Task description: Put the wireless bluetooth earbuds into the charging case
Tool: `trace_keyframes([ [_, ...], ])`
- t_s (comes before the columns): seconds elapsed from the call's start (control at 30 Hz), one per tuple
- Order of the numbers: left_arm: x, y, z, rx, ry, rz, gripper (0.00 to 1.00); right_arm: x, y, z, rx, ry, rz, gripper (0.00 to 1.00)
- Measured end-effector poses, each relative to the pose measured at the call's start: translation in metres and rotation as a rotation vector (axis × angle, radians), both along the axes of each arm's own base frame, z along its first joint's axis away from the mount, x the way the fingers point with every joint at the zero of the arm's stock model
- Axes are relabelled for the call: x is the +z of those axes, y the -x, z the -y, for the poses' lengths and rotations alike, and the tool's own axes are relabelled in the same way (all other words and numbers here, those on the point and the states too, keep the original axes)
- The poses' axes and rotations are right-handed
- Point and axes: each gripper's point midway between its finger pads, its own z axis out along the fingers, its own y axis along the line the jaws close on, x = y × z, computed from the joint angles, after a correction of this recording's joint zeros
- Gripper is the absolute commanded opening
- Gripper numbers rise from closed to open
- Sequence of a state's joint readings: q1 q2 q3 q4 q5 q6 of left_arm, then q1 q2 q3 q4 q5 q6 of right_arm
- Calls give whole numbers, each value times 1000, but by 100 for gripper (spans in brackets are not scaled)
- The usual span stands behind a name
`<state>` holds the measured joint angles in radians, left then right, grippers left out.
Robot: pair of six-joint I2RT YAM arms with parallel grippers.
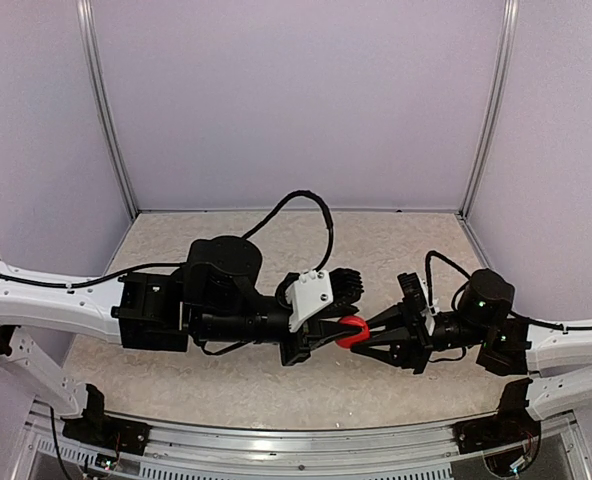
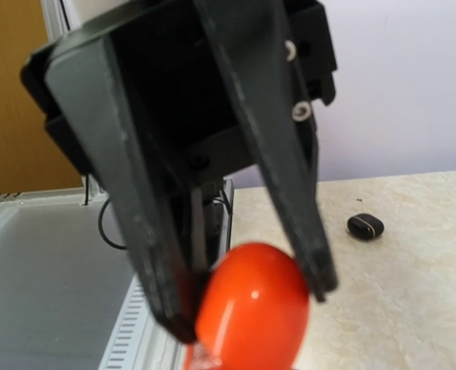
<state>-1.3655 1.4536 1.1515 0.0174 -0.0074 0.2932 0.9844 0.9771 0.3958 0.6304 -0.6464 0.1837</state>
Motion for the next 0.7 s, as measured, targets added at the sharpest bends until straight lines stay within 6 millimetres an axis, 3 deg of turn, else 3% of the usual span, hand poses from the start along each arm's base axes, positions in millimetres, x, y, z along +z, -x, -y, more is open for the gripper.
trace_keyframes([
  [0.37,-11,-4,4,41,-54,72,11,-8,-4,1,-21,36,-52,0],
  [0.7,-8,-2,6,39,-44,95,33,-6,-5,4,-38,30,-66,0],
])
